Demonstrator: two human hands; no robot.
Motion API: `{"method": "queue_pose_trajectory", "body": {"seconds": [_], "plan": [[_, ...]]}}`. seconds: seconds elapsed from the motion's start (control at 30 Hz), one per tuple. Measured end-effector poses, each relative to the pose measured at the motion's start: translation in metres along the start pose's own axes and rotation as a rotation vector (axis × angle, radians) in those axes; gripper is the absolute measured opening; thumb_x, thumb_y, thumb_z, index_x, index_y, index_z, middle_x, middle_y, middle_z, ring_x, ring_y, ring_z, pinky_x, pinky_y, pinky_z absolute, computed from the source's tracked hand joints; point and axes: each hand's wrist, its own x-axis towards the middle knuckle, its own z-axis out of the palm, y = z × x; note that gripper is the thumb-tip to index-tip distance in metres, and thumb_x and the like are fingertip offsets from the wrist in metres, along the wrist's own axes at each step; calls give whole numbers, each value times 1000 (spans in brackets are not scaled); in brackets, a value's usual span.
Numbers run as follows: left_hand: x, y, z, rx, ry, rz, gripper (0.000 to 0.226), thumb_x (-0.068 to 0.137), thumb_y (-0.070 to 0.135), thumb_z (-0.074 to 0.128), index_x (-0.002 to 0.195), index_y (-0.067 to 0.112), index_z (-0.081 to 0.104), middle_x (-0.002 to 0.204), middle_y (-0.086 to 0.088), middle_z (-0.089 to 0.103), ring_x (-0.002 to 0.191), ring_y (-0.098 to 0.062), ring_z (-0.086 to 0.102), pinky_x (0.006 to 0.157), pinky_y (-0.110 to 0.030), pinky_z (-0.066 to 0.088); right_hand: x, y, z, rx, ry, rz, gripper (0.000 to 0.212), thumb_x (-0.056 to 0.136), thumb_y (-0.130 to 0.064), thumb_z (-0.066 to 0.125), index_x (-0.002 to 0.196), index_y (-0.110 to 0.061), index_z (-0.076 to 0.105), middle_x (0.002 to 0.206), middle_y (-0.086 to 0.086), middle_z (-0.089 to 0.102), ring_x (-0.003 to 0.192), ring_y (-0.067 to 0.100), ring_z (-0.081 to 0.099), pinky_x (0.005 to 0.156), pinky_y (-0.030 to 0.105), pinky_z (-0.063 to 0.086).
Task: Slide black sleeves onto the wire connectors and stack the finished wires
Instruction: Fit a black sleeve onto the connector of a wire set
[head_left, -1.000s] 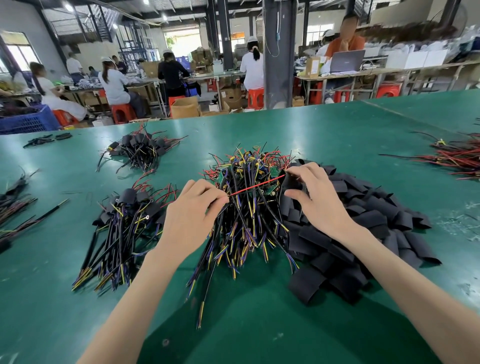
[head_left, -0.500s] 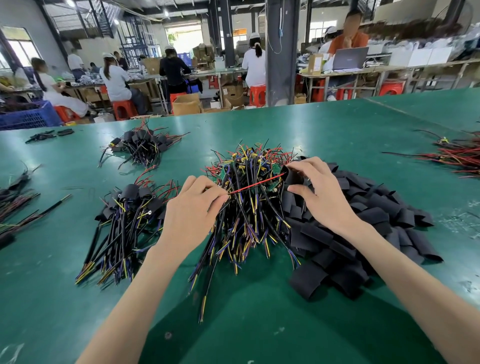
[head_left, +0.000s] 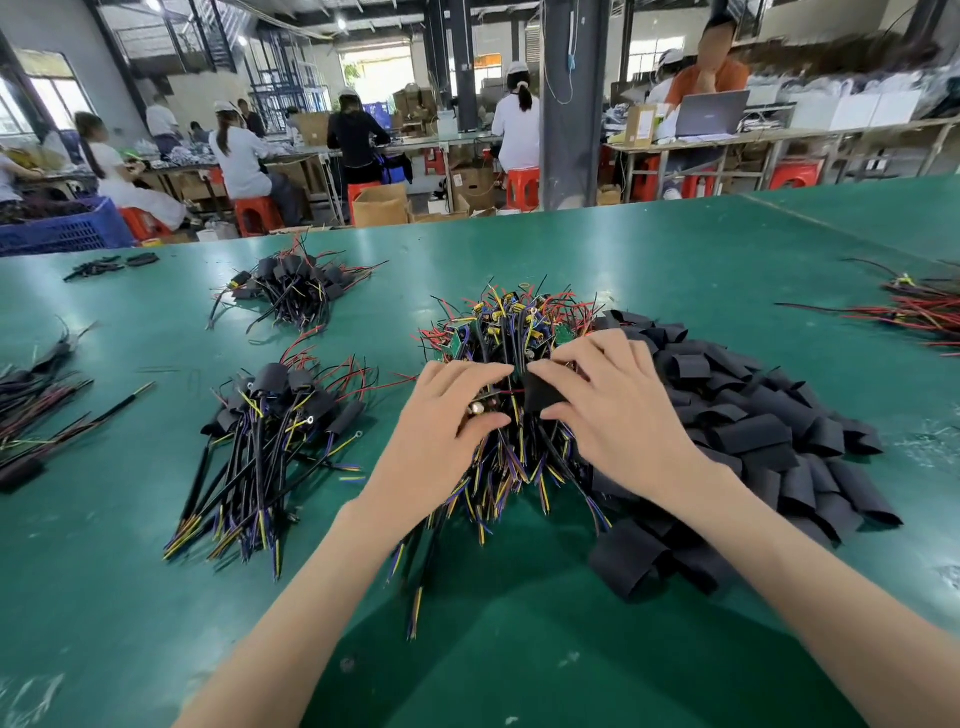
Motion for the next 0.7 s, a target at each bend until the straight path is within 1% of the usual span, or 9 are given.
{"method": "queue_pose_trajectory", "body": {"seconds": [0.1, 0.2, 0.27, 0.33, 0.4, 0.5, 0.53, 0.63, 0.7], "plan": [[-1, 5, 2, -88, 11, -39, 44, 77, -2, 71, 118, 9, 61, 115, 4, 49, 89, -6, 50, 85, -10, 37, 0, -10, 0, 53, -4, -13, 40, 73, -22, 76, 109, -9, 62, 100, 8, 58, 98, 27, 40, 81, 36, 30], [0, 4, 0, -121, 79, -72, 29, 74, -5, 73, 102, 1, 66, 118, -6, 51, 84, 2, 49, 76, -4, 36, -1, -11, -2, 91, -42, 15, 39, 76, -19, 75, 111, -8, 61, 103, 10, 57, 95, 29, 45, 81, 38, 39], [1, 4, -2, -108, 77, -87, 18, 75, -1, 74, 92, 0, 69, 115, -6, 52, 86, 3, 47, 80, -5, 34, -1, -12, -3, 108, -73, 17, 40, 77, -16, 75, 112, -6, 61, 104, 11, 57, 92, 33, 51, 79, 41, 47], [0, 4, -1, -12, 66, -81, 17, 76, 9, 75, 93, 6, 71, 107, -3, 58, 95, -11, 49, 87, -17, 34, -1, -13, -3, 121, -86, 20, 40, 77, -14, 75, 114, -6, 60, 104, 12, 57, 89, 34, 53, 78, 44, 49], [0, 3, -1, 84, 53, -105, 20, 79, 21, 73, 98, 13, 71, 95, 1, 62, 94, -20, 51, 85, -29, 30, -1, -13, -2, 124, -81, 26, 41, 77, -14, 75, 114, -7, 60, 104, 12, 56, 86, 32, 53, 76, 44, 50], [1, 4, -4, -19, 20, -196, 25, 80, 26, 73, 103, 18, 68, 84, 15, 61, 89, -12, 57, 87, -29, 31, -2, -14, -3, 128, -83, 26, 43, 75, -13, 77, 114, -10, 61, 103, 10, 57, 80, 29, 56, 69, 37, 50], [1, 5, -4, -92, 18, -224, 26, 79, 25, 74, 104, 19, 67, 79, 19, 60, 86, -7, 57, 88, -27, 35, -2, -14, -3, 124, -84, 26, 43, 73, -14, 79, 113, -11, 62, 103, 10, 58, 76, 26, 57, 66, 35, 49], [2, 5, -4, -176, 40, -234, 25, 77, 17, 76, 97, 12, 64, 75, 24, 58, 81, 12, 54, 78, -3, 33, -2, -15, -3, 140, -83, 35, 42, 72, -16, 80, 111, -12, 63, 100, 8, 59, 66, 23, 57, 57, 31, 48], [2, 5, -4, -180, 37, -219, 21, 76, 13, 76, 94, 8, 65, 78, 24, 58, 80, 19, 52, 73, 4, 30, -2, -15, -3, 170, -103, 44, 41, 75, -15, 78, 112, -10, 62, 102, 9, 57, 62, 25, 58, 55, 33, 50]]}}
